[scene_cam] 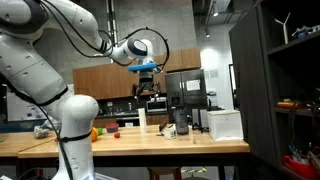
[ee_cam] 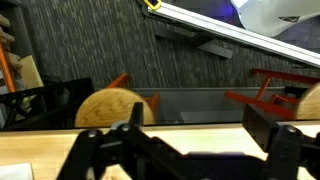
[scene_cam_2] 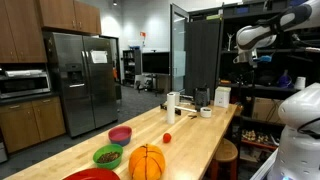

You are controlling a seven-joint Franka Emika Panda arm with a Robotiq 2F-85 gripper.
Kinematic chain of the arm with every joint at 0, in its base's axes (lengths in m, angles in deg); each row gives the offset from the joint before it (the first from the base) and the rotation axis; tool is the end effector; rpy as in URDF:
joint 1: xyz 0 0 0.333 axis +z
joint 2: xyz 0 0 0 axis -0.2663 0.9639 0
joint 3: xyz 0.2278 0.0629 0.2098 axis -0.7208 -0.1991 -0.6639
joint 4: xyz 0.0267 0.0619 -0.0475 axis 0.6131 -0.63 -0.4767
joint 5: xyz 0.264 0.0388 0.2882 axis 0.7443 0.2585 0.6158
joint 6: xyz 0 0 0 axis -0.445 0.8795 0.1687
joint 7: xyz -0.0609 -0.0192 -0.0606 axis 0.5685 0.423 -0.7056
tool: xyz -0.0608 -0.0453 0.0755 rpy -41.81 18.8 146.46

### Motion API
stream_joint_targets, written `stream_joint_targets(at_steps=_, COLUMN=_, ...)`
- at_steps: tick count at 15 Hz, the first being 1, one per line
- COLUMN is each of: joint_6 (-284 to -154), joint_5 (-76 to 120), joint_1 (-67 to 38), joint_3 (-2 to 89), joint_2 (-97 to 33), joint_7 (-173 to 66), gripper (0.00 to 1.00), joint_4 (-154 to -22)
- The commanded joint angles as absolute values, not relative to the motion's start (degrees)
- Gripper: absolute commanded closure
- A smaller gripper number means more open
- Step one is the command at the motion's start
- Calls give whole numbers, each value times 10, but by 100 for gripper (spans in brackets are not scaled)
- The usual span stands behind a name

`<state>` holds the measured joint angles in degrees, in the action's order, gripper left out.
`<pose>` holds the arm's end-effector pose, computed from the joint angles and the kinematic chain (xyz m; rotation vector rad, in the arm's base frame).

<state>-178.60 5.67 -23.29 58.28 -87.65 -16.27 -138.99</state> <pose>0.2801 -0.1858 0.4809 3.0722 0.4018 -0.3576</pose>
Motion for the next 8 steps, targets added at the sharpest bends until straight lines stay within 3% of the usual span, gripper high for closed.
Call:
stream_joint_targets(at_steps=1, joint_6=-1785, joint_5=56, joint_1=-231, joint_3=584, joint_2=-877, joint_7=-164, gripper=0, joint_4=-1389)
stream_joint_targets(at_steps=8, joint_6=-1814, joint_5=84, joint_1=-208, joint_3=568, joint_2=-883, joint_7=-177, gripper=0, joint_4=-1414)
